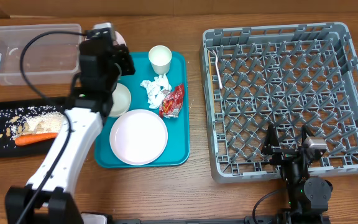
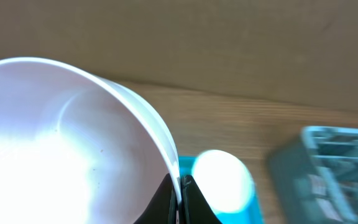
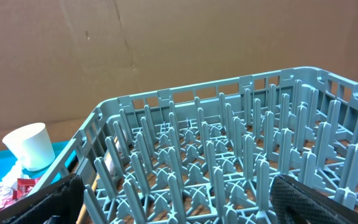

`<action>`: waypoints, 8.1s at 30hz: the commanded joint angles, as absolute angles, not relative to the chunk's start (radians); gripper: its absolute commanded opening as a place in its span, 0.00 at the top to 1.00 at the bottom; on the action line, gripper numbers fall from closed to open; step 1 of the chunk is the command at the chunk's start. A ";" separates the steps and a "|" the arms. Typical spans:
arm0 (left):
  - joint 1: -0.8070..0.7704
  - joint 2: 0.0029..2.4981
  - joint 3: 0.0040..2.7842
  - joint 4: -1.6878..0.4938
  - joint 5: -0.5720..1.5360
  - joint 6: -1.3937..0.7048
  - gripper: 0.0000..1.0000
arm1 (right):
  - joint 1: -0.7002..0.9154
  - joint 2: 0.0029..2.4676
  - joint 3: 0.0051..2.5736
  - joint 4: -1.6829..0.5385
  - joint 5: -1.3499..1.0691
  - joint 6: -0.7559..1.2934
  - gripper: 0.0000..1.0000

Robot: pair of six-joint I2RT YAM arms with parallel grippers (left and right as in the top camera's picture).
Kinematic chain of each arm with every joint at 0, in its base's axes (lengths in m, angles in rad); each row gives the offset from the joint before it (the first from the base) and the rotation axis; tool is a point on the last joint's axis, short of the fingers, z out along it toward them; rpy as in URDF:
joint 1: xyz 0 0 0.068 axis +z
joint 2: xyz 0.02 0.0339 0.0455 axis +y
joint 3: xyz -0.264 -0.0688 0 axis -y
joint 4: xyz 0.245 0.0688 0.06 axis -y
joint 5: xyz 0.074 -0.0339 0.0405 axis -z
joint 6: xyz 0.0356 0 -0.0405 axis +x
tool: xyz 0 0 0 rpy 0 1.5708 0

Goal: Sort waste into correct bins and load items into the dishwasher rack

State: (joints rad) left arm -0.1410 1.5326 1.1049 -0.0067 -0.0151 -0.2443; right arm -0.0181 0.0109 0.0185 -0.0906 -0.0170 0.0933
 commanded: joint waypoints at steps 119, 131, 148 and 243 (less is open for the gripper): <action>-0.029 1.843 1.182 -0.388 0.020 -0.292 0.89 | -0.020 0.003 0.008 -0.084 -0.004 0.099 0.00; -0.028 1.831 1.317 -0.317 0.102 -0.273 0.91 | -0.020 0.003 0.008 -0.084 -0.004 0.098 0.00; -0.026 1.971 1.339 -0.160 0.097 -0.246 0.89 | -0.020 0.003 0.008 -0.084 -0.004 0.099 0.00; 0.287 1.676 1.760 -1.231 -0.099 -0.685 0.00 | -0.020 0.003 0.008 0.109 -0.447 0.538 0.00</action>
State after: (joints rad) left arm 0.2852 1.6741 1.7626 -1.2282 -0.1047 -0.6640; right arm -0.0189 0.0101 0.0185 0.1005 -0.1886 0.2829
